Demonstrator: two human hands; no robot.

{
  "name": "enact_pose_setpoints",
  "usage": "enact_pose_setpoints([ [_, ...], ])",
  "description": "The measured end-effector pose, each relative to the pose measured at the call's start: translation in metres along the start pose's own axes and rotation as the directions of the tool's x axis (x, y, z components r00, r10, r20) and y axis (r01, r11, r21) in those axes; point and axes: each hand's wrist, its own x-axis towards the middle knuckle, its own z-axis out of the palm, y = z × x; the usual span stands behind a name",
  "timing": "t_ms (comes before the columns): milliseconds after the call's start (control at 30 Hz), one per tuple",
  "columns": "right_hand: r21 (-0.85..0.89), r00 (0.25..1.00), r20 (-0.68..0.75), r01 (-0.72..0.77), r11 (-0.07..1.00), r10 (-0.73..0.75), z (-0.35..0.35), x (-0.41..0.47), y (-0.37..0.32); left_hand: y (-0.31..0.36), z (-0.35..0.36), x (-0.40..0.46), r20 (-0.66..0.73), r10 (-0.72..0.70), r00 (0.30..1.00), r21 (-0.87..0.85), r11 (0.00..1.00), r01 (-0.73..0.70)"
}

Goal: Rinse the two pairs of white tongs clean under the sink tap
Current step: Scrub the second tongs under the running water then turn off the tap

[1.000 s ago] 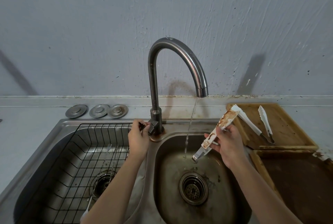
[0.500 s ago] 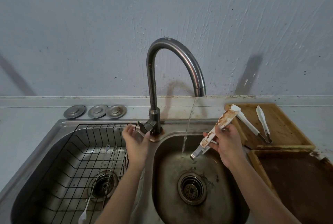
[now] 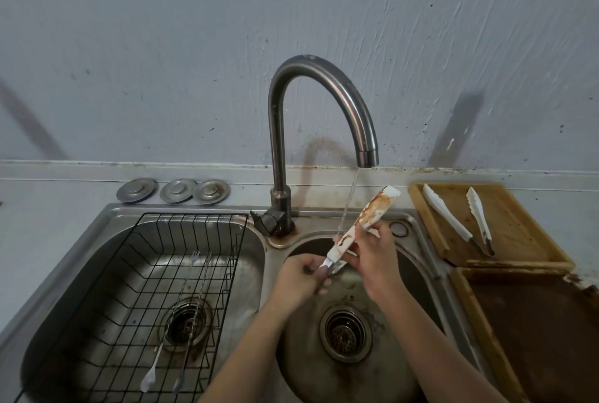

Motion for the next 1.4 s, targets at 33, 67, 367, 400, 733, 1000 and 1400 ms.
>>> enact_pose_setpoints([
  [33,0.000,0.999,0.045,0.006,1.000,-0.006,-0.001,-0.003,0.002,0.003,-0.001,0.000,0.000,0.010,1.000,-0.019,1.000,-0.009],
  [67,-0.036,0.996,0.087,0.010,0.999,-0.007,0.000,-0.005,0.005,0.007,-0.002,0.001,0.010,0.031,0.999,-0.019,0.999,-0.031],
  [367,-0.111,0.993,0.112,-0.016,0.994,0.029,0.004,-0.012,0.018,0.021,0.000,-0.005,0.082,0.026,0.996,-0.056,0.998,-0.022],
  [400,-0.145,0.990,0.136,-0.006,0.989,0.026,0.004,-0.013,0.017,0.022,-0.001,-0.006,0.076,0.029,0.997,-0.040,0.999,-0.026],
  [733,-0.249,0.984,0.180,0.056,0.967,-0.010,0.005,-0.019,0.011,0.025,0.003,-0.007,0.018,0.041,0.999,0.034,0.999,-0.042],
  [1000,-0.081,0.999,0.037,0.006,0.997,-0.003,0.010,-0.017,-0.001,0.024,0.008,-0.012,0.090,0.176,0.980,-0.003,0.984,-0.176],
  [1400,0.479,0.993,0.103,-0.105,0.872,0.063,0.025,-0.017,-0.023,0.025,0.009,-0.006,-0.182,0.254,0.950,-0.263,0.918,-0.295],
])
